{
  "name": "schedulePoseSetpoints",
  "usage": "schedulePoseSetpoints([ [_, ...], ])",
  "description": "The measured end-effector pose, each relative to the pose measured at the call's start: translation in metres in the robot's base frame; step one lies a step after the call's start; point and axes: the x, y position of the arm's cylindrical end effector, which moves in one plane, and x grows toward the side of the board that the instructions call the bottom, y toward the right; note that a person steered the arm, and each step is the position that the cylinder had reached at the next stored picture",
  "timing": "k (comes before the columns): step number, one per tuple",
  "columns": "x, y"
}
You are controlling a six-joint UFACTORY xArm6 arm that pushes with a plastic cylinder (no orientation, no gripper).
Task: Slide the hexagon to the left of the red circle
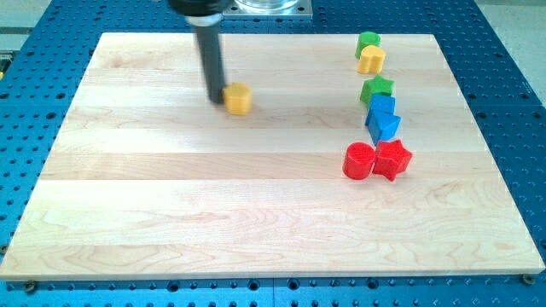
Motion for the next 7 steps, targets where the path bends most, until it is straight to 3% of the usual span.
schedulePoseSetpoints([
  [2, 0.01, 0.062],
  [3, 0.072, 0.063],
  [5, 0.099, 0.028],
  [7, 0.105, 0.066],
])
